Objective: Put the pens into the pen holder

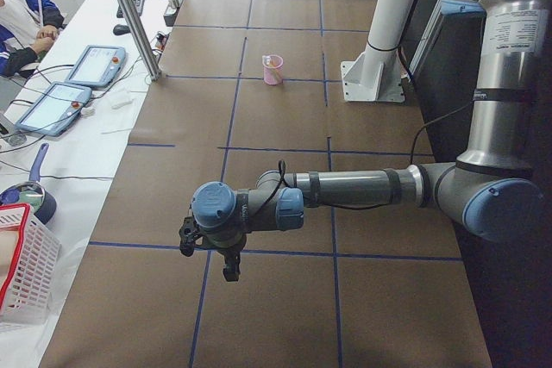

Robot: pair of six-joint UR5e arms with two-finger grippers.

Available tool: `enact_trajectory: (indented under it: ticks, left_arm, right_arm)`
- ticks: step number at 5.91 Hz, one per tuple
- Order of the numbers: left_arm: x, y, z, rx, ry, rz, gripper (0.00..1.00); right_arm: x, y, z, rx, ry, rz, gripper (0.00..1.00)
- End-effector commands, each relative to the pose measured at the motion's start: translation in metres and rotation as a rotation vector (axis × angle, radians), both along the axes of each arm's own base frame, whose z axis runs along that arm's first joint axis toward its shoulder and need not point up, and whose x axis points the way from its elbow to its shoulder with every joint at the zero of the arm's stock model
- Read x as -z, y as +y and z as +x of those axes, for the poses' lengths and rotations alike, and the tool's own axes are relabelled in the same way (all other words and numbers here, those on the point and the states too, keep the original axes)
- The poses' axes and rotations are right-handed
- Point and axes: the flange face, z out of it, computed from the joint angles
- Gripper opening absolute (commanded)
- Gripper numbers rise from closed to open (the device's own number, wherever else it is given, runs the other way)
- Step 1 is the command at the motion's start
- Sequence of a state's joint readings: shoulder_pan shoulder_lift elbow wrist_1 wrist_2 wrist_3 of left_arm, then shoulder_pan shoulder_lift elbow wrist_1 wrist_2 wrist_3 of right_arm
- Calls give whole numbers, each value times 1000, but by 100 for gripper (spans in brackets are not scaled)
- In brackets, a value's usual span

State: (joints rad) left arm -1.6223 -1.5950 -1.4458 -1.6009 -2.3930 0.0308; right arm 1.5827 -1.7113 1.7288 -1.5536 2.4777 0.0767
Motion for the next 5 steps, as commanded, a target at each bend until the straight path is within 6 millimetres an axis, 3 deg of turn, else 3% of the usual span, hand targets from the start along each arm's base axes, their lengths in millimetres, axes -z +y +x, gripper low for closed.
enact_trajectory:
  ticks: [1, 3, 4, 5]
  left_arm:
    - [-7, 0, 0, -1, 0, 8, 100]
    - [-4, -4, 2, -8, -5, 17, 100]
    - [9, -9, 2, -5, -10, 46, 100]
    - [36, -15, 7, -9, -13, 76, 100]
  right_arm:
    - [-2, 5, 24, -23, 75, -19, 100]
    - [-13, 11, 26, -31, 66, -41, 100]
    - [-14, 11, 25, -35, 65, -47, 100]
    - [-15, 11, 26, -36, 64, -50, 100]
